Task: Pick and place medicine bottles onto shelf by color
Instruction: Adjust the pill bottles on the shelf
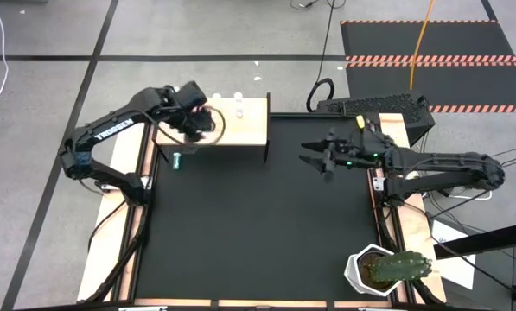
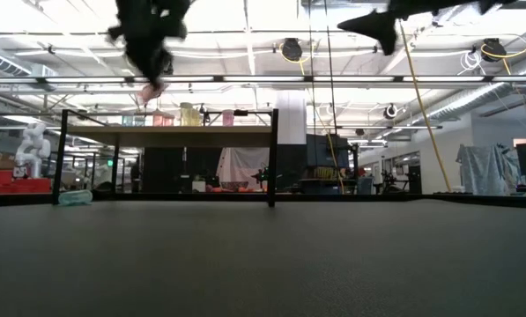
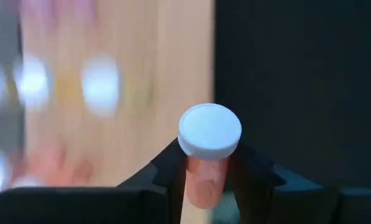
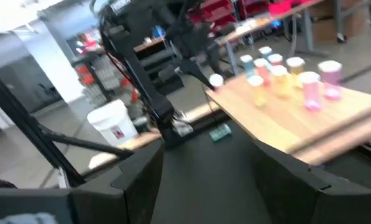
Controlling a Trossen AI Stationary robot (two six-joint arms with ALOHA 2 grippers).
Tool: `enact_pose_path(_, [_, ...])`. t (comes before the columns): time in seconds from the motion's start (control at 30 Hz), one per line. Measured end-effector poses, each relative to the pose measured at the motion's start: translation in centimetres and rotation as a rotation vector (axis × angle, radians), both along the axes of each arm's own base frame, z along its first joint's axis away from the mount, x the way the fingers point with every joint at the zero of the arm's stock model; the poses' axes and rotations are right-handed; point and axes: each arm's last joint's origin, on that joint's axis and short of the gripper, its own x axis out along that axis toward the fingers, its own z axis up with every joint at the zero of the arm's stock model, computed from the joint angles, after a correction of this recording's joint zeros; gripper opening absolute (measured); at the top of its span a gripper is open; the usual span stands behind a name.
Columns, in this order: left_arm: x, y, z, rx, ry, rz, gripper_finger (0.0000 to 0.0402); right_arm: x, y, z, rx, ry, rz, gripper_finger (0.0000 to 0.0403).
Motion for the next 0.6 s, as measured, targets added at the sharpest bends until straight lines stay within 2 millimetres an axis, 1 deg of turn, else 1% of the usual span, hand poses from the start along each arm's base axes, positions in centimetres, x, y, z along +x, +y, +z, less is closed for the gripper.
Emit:
enact_pose_path(0.07, [0.6,-0.3,1.5,-0.097,-0.247,0.015,0.0107,1.5,0.1,-0.2,-0.003,-0.037,0.012,0.0245])
enact_pose_path(0.17, [1.9,-0.7,3.9,-0.239,-0.625,-0.02,0.0107,3.5,0.2,-0.8,-0.014,-0.088,0.03,0.0265])
enact_pose_path(0.27, [3.4,-1.4,5.5,-0.301,-0.882,-0.054,0.0108,4.9,0.3,-1.3,-0.032,-0.129,0.039,0.0284])
enact_pose_path(0.33, [4.4,-2.1,6.3,-0.324,-1.001,-0.079,0.0108,5.6,0.4,-1.3,-0.04,-0.163,0.042,0.0293])
enact_pose_path(0.4, [5.3,-2.9,6.6,-0.349,-1.087,-0.114,0.0108,6.2,0.3,-0.9,-0.038,-0.198,0.043,0.0299])
enact_pose_path(0.5, [7.1,-4.2,6.2,-0.405,-1.182,-0.167,0.0108,6.9,0.3,0.5,-0.079,-0.225,0.042,0.0303])
enact_pose_path(0.6, [8.8,-5.3,5.7,-0.428,-1.229,-0.187,0.0108,7.4,0.2,1.8,-0.131,-0.221,0.041,0.0304])
